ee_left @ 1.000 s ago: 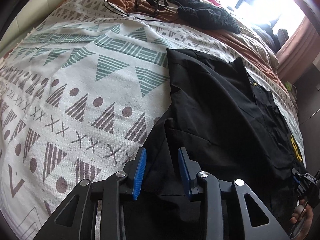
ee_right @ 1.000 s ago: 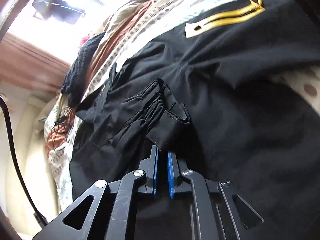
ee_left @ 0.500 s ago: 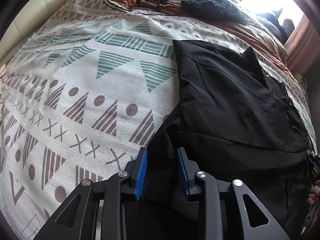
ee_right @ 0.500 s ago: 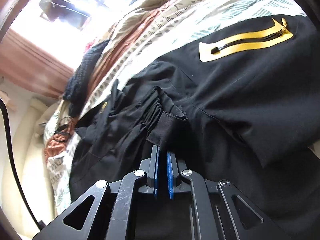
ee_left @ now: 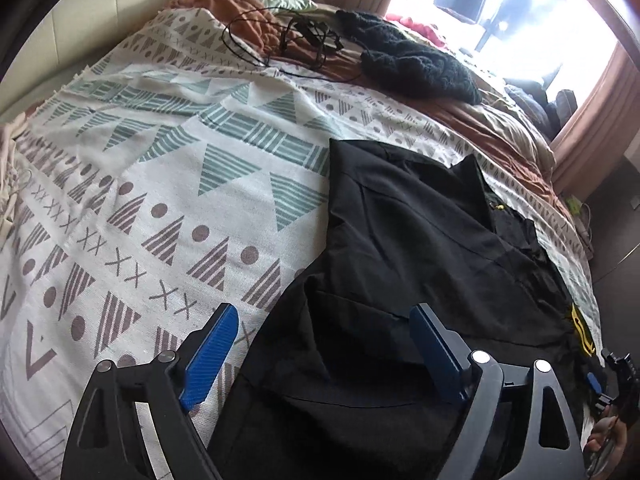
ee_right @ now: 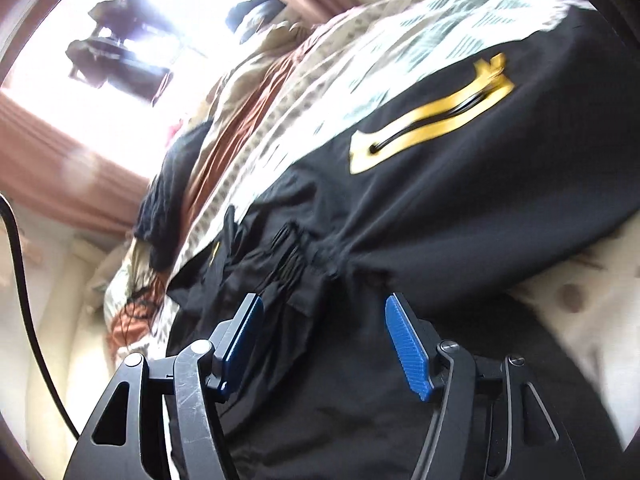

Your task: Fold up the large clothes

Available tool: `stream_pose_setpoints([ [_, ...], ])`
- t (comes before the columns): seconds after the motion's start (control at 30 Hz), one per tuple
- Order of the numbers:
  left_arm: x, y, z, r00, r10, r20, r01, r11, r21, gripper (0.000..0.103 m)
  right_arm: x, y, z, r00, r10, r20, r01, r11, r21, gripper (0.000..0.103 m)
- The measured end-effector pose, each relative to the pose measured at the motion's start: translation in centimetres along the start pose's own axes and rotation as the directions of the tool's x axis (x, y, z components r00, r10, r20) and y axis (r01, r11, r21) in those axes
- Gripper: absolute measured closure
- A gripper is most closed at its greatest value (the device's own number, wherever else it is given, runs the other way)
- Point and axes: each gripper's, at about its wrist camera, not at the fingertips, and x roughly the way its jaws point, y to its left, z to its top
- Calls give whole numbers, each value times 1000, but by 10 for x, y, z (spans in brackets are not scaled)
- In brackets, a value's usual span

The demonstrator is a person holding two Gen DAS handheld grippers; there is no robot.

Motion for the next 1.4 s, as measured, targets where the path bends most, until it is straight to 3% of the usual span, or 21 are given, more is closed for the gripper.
stream_pose_setpoints([
  [0.2, -20, -20, -4, 996, -62, 58, 61, 998, 17, 15, -44, -34, 8, 993, -49, 110, 40, 996, 84, 39],
  [0.3, -26, -29, -7, 995, -58, 83, 55, 998, 38, 15, -64, -62, 12, 981, -101, 166, 71, 981, 181, 39],
  [0.53, -18, -42, -16, 997, -52, 59, 47, 996, 75, 15, -90, -114, 22, 964, -144, 225, 63, 941, 333, 44],
  [0.67, -14, -46, -21, 997, -55, 48, 51, 995, 87, 15, -88, -126, 27, 958, -164, 234, 71, 929, 362, 49],
  [0.73, -13, -47, -21, 998, -46, 50, 41, 995, 94, 15, -84, -132, 28, 955, -180, 237, 79, 921, 380, 60],
  [0.83, -9, -45, -23, 998, -41, 37, 37, 996, 84, 15, -71, -144, 29, 958, -188, 218, 82, 904, 419, 64],
  [0.97, -9, -40, -22, 998, -43, 37, 40, 997, 71, 15, -69, -147, 33, 956, -181, 229, 72, 906, 416, 65],
  [1.2, -8, -41, -23, 998, -48, 27, 46, 996, 81, 15, -77, -155, 6, 967, -110, 228, -29, 846, 532, 67],
  [1.3, -7, -40, -23, 999, -45, 28, 42, 996, 83, 15, -80, -161, 10, 954, -135, 269, -32, 844, 535, 68],
  [1.4, -6, -37, -22, 999, -41, 28, 39, 997, 71, 15, -81, -167, 16, 934, -184, 306, -6, 848, 529, 83],
])
